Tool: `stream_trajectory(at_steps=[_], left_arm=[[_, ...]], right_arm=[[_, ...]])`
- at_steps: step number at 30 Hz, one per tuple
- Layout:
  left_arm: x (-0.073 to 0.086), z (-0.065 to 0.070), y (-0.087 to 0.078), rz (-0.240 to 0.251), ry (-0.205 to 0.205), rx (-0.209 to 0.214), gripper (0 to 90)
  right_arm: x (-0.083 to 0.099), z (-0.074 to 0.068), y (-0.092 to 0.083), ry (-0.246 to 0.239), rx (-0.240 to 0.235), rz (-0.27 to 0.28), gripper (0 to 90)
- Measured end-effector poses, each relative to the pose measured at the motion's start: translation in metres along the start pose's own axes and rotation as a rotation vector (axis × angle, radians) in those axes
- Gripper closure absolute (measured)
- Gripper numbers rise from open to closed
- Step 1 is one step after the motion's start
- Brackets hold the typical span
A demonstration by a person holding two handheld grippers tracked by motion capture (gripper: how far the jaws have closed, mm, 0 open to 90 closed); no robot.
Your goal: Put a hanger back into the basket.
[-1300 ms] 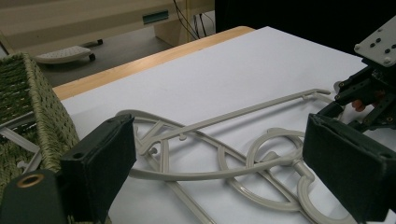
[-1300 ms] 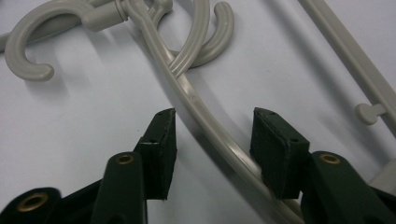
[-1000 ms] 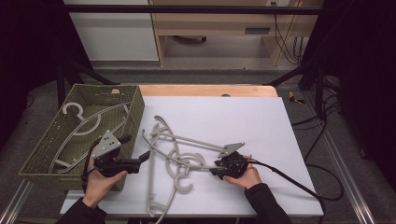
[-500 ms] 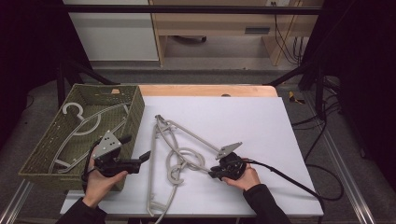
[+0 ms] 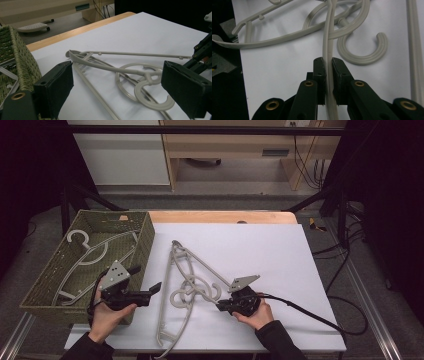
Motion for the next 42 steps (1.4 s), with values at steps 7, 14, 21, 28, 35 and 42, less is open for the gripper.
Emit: stream_trajectory(at_steps=[7, 14, 21, 28, 35, 42], left_arm=[[0.001, 0.000, 0.001, -0.006, 0.002, -0.002, 10.4], [0.001, 0.001, 0.002, -0.008, 0.000, 0.000, 10.5], [0.001, 0.002, 0.002, -0.012, 0.007, 0.001, 10.6], [0.002, 0.006, 0.003, -0.020, 0.014, 0.008, 10.7], [0.001, 0.006, 0.003, -0.017, 0.010, 0.007, 10.9], [0.002, 0.008, 0.006, -0.024, 0.014, 0.010, 11.0]], right_arm=[[-0.003, 0.000, -0.009, -0.005, 0.007, 0.038, 82.3], [0.000, -0.002, 0.001, 0.019, -0.020, 0.002, 82.0], [0.002, -0.007, 0.025, 0.065, -0.052, -0.009, 81.1], [0.003, -0.004, 0.029, 0.060, -0.026, -0.020, 66.4], [-0.007, 0.026, -0.008, 0.081, 0.140, 0.060, 48.8], [-0.008, 0.053, 0.007, 0.162, 0.159, 0.010, 53.8]])
Point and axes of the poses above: each handheld gripper's, and its own axes: y roughly forward along the jaws, x roughly out of its underside, z roughly to its right, the point moved 10 cm from there along y, roughly forward along the jaws, and after that the axes turned 13 degrees about -z, right-handed, at the moved point
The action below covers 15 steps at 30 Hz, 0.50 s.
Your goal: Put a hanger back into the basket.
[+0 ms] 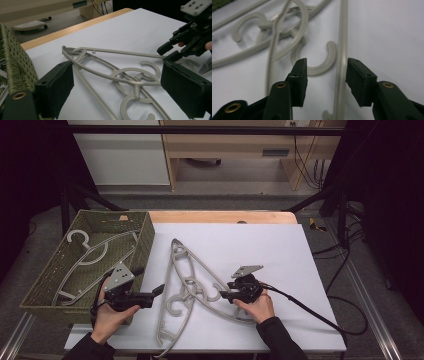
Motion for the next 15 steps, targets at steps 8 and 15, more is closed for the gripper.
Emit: stream_trajectory(at_steps=[8, 15], left_arm=[[0.000, 0.000, 0.000, -0.002, 0.002, 0.002, 11.1], [0.000, -0.001, 0.000, 0.000, -0.001, 0.001, 11.2]], right_arm=[[0.003, 0.009, 0.016, 0.061, 0.003, -0.051, 78.9], [-0.002, 0.006, 0.010, 0.062, -0.015, 0.003, 81.1]])
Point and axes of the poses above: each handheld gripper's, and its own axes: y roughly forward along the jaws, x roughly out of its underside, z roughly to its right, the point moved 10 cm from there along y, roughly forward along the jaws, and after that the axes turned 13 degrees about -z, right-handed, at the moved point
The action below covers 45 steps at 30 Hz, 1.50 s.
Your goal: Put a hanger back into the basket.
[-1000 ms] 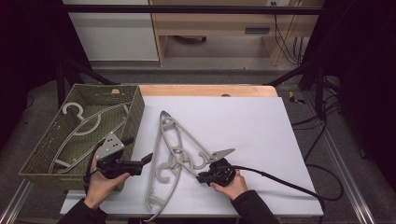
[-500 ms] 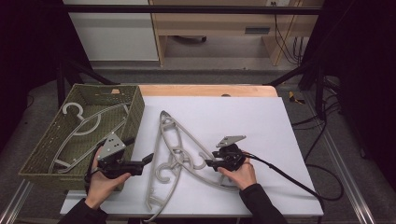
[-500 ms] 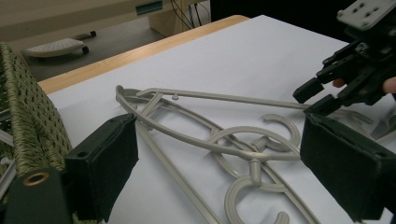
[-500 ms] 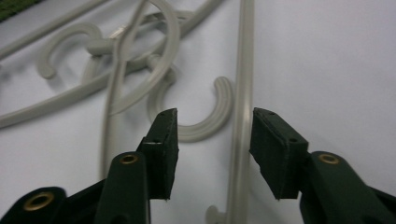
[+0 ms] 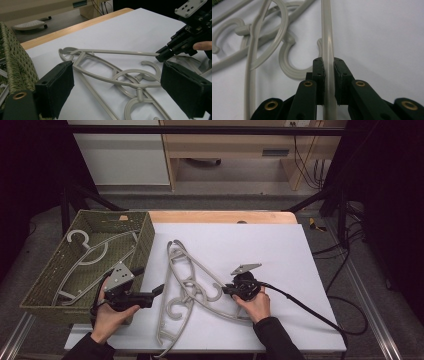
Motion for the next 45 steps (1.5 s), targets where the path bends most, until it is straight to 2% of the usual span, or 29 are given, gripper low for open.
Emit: stream_trajectory(at_steps=[3, 5, 6, 8, 9, 10, 12, 16, 17, 21, 25, 26, 28, 30, 31, 33, 35, 36, 37, 39, 40, 44, 45], left_arm=[[0.000, 0.000, 0.000, 0.000, 0.001, 0.000, 11.2], [0.000, 0.000, 0.000, 0.000, 0.000, -0.001, 11.2], [0.000, 0.000, 0.000, 0.000, 0.001, 0.000, 11.2], [0.000, 0.000, -0.001, 0.000, 0.001, -0.001, 11.2], [0.000, 0.000, -0.001, 0.000, 0.002, -0.001, 11.1], [0.000, 0.000, -0.001, 0.000, 0.003, 0.000, 11.1], [0.000, 0.001, -0.001, 0.001, 0.005, 0.000, 11.2], [-0.001, 0.001, -0.002, 0.004, 0.005, 0.001, 11.2], [-0.001, 0.001, -0.002, 0.004, 0.005, 0.001, 11.2], [-0.001, 0.002, -0.002, 0.004, 0.007, 0.002, 11.1], [-0.001, 0.002, -0.002, 0.003, 0.007, 0.003, 11.2], [-0.001, 0.002, -0.002, 0.002, 0.007, 0.003, 11.1], [-0.001, 0.003, -0.002, 0.001, 0.010, 0.003, 11.1], [-0.001, 0.003, -0.002, 0.002, 0.010, 0.005, 11.2], [-0.001, 0.003, -0.002, 0.002, 0.010, 0.005, 11.2], [-0.001, 0.004, -0.003, 0.003, 0.011, 0.005, 11.2], [-0.001, 0.004, -0.003, 0.003, 0.010, 0.005, 11.3], [-0.001, 0.004, -0.003, 0.005, 0.010, 0.005, 11.3], [-0.001, 0.004, -0.003, 0.005, 0.010, 0.005, 11.3], [-0.002, 0.004, -0.004, 0.006, 0.010, 0.004, 11.3], [-0.002, 0.005, -0.004, 0.007, 0.012, 0.004, 11.3], [-0.002, 0.005, -0.004, 0.008, 0.014, 0.005, 11.4], [-0.002, 0.005, -0.004, 0.008, 0.014, 0.004, 11.4]], right_arm=[[-0.004, -0.001, -0.007, -0.002, 0.001, 0.044, 81.2], [-0.004, -0.001, -0.009, 0.010, 0.002, 0.052, 81.3], [-0.005, 0.003, -0.012, 0.047, 0.007, 0.073, 81.2], [-0.003, 0.007, -0.013, 0.064, 0.012, 0.070, 81.2], [0.000, 0.013, -0.016, 0.119, 0.022, 0.079, 81.2], [0.000, 0.013, -0.016, 0.119, 0.022, 0.079, 81.2], [0.005, 0.020, -0.018, 0.172, 0.042, 0.078, 81.2], [0.010, 0.021, -0.018, 0.222, 0.016, 0.086, 81.1], [0.010, 0.021, -0.018, 0.222, 0.016, 0.086, 81.1], [0.018, 0.025, -0.011, 0.243, 0.043, 0.049, 80.7], [0.021, 0.026, -0.009, 0.222, 0.070, 0.036, 79.6], [0.024, 0.026, -0.009, 0.198, 0.090, 0.028, 74.6], [0.023, 0.024, -0.013, 0.165, 0.096, 0.045, 64.9], [0.022, 0.022, -0.024, 0.132, 0.112, 0.081, 58.3], [0.020, 0.020, -0.029, 0.097, 0.102, 0.103, 53.7], [0.020, 0.012, -0.039, 0.067, 0.073, 0.116, 49.1], [0.025, 0.000, -0.043, 0.046, 0.013, 0.094, 45.6], [0.028, -0.005, -0.044, 0.042, -0.013, 0.075, 44.9], [0.028, -0.005, -0.044, 0.042, -0.013, 0.075, 44.9], [0.034, -0.014, -0.042, 0.015, -0.034, 0.050, 45.2], [0.041, -0.022, -0.037, -0.008, -0.041, 0.014, 47.6], [0.049, -0.035, -0.026, -0.030, -0.073, -0.048, 57.4], [0.051, -0.037, -0.023, -0.037, -0.069, -0.066, 60.1]])
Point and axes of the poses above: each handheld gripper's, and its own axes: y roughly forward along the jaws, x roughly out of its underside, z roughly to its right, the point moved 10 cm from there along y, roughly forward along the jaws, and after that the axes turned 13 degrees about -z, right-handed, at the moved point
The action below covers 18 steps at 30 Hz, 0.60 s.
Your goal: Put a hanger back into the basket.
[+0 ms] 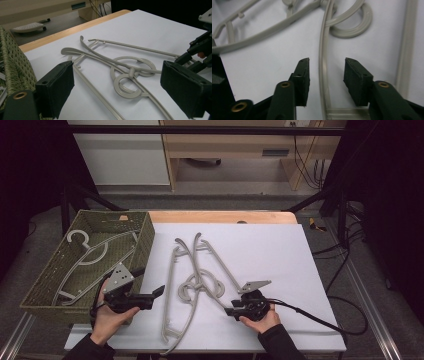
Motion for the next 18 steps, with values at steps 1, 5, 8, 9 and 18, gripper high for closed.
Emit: stream_trajectory(at_steps=[1, 5, 8, 9, 18], left_arm=[[0.000, 0.000, 0.000, -0.001, -0.001, 0.000, 11.5], [0.000, 0.000, 0.001, -0.002, -0.002, -0.001, 11.5], [0.001, 0.000, 0.002, -0.007, 0.001, -0.001, 11.5], [0.001, 0.000, 0.002, -0.007, 0.001, -0.001, 11.5], [0.001, 0.000, 0.003, -0.009, -0.005, -0.005, 11.7]], right_arm=[[0.001, -0.002, 0.003, -0.005, 0.004, -0.016, 62.6], [0.004, -0.004, 0.011, 0.000, 0.021, -0.056, 75.0], [0.003, -0.002, 0.011, 0.031, 0.011, -0.068, 80.7], [0.003, -0.002, 0.011, 0.027, 0.013, -0.066, 81.0], [-0.030, -0.015, 0.002, 0.129, -0.060, 0.089, 82.2]])
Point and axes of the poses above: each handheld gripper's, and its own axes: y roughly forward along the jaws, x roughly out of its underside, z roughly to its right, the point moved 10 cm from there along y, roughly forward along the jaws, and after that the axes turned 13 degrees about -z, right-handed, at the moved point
